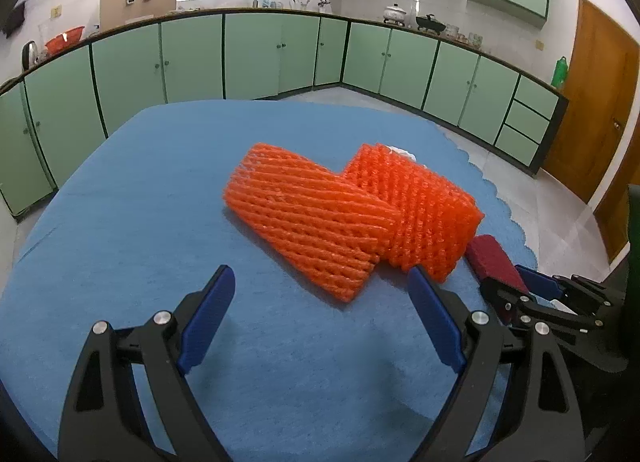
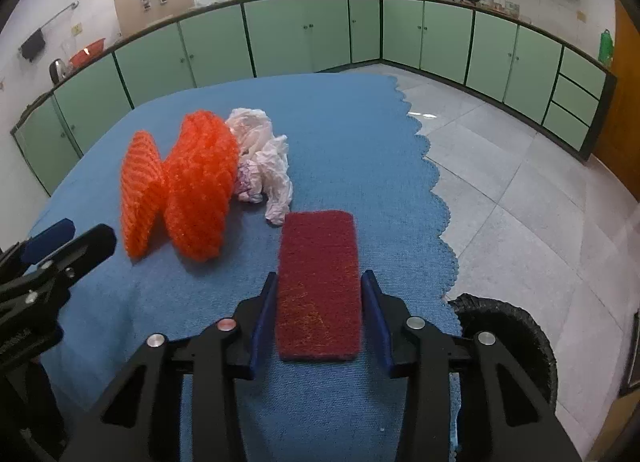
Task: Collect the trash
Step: 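Return to the mat and grasp the second dark red pad with the right gripper, then grasp the orange foam net with the left gripper while the right gripper holds the red pad, then carry the orange net and red pad over the black bin with both grippers, then open both grippers to drop the net and pad into the bin, then return to the mat and grasp the second orange foam net with the left gripper, then hold the orange net in the left gripper while the right gripper grasps the white tissue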
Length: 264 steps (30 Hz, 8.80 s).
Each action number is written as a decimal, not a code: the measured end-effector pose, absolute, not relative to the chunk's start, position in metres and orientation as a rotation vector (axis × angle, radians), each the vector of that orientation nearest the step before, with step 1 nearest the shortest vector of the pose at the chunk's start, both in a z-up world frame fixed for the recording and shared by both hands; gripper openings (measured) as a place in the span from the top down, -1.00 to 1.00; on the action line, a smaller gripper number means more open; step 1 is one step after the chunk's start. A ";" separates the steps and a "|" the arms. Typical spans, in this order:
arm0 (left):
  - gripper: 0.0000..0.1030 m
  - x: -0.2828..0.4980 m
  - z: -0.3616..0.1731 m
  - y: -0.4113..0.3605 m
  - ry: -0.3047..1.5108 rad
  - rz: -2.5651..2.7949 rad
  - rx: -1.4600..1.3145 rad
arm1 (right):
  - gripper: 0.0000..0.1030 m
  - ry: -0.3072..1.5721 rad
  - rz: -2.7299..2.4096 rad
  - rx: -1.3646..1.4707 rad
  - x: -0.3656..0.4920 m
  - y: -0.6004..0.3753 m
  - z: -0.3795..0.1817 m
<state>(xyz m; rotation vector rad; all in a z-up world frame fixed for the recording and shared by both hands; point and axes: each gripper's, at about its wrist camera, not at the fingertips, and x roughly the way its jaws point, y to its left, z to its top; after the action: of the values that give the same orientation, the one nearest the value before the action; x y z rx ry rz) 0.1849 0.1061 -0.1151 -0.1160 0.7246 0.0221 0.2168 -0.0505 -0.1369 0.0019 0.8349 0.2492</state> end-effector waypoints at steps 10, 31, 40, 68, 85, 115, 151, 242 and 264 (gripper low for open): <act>-0.33 0.204 -0.120 0.098 0.753 0.030 -0.117 | 0.21 0.801 0.266 0.037 0.216 -0.062 -0.120; 0.80 0.199 -0.119 0.107 0.793 0.007 -0.161 | 0.21 0.772 0.286 0.046 0.211 -0.066 -0.104; 0.80 0.166 -0.114 0.105 0.805 -0.060 -0.127 | 0.21 0.757 0.298 0.057 0.200 -0.066 -0.097; 0.81 0.129 -0.084 0.045 0.716 -0.195 -0.087 | 0.21 0.663 0.277 0.111 0.158 -0.108 -0.054; 0.81 0.131 -0.073 -0.018 0.686 -0.354 -0.043 | 0.21 0.638 0.162 0.141 0.126 -0.167 -0.044; 0.79 0.151 -0.135 -0.163 0.790 -0.634 0.075 | 0.21 0.715 -0.080 0.232 0.103 -0.291 -0.093; -0.49 0.165 -0.100 -0.080 0.726 -0.384 -0.035 | -0.88 0.675 -0.109 0.291 0.119 -0.287 -0.081; 0.59 0.225 -0.110 0.119 0.678 0.118 -0.192 | 0.38 0.846 0.385 -0.019 0.294 -0.006 -0.131; 0.60 0.212 -0.095 0.107 0.655 0.087 -0.181 | 0.64 0.801 0.401 0.003 0.273 -0.021 -0.111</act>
<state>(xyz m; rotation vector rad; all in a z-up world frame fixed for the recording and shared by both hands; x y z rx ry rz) 0.2122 0.1065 -0.0948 -0.1809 0.6551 0.0868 0.2732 -0.0210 -0.1114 0.0035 0.8014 0.4008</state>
